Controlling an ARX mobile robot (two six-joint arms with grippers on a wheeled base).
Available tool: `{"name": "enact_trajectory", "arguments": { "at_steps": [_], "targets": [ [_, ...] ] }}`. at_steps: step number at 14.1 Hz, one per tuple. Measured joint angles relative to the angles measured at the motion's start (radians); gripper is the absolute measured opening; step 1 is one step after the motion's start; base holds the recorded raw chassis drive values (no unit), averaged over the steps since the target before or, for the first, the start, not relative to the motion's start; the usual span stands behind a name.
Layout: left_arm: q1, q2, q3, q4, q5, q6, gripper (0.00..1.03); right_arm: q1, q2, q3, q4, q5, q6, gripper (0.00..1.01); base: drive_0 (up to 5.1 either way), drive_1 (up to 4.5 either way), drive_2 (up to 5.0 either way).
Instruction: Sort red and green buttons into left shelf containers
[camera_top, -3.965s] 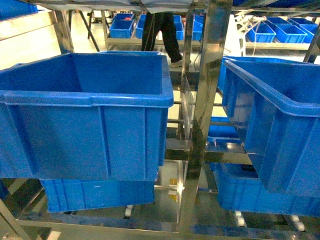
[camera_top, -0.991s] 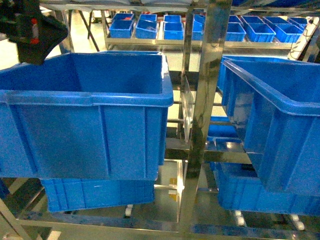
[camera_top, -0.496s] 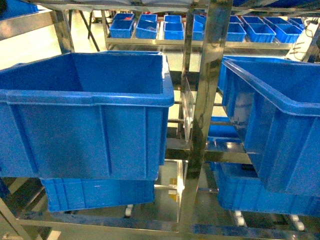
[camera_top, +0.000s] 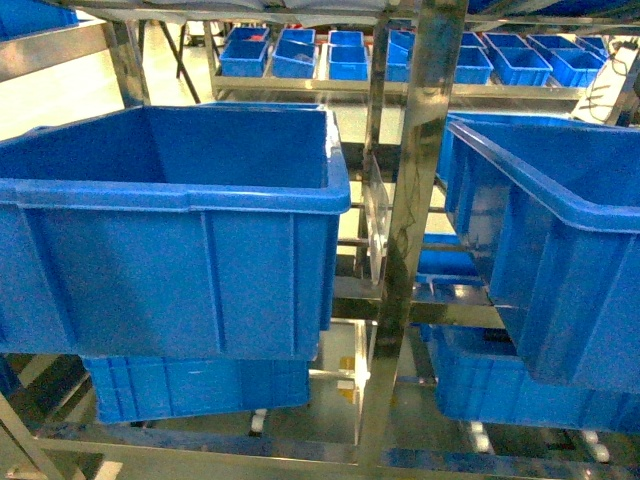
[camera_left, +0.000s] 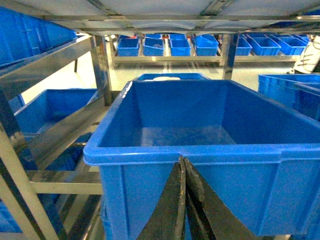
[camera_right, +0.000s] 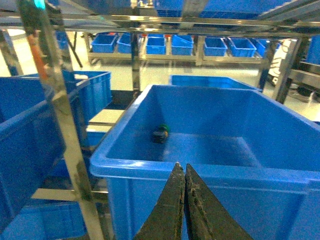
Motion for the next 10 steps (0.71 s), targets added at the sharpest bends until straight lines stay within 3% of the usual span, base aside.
{"name": "enact_trajectory", "arguments": {
  "at_steps": [10],
  "targets": [
    [-0.003, -0.276, -0.107, -0.170, 0.001, 0.000, 0.02, -0.005, -0.322, -0.143, -0.178, -0.003, -0.001, 0.02, 0.0, 0.00, 0.0]
  ]
}}
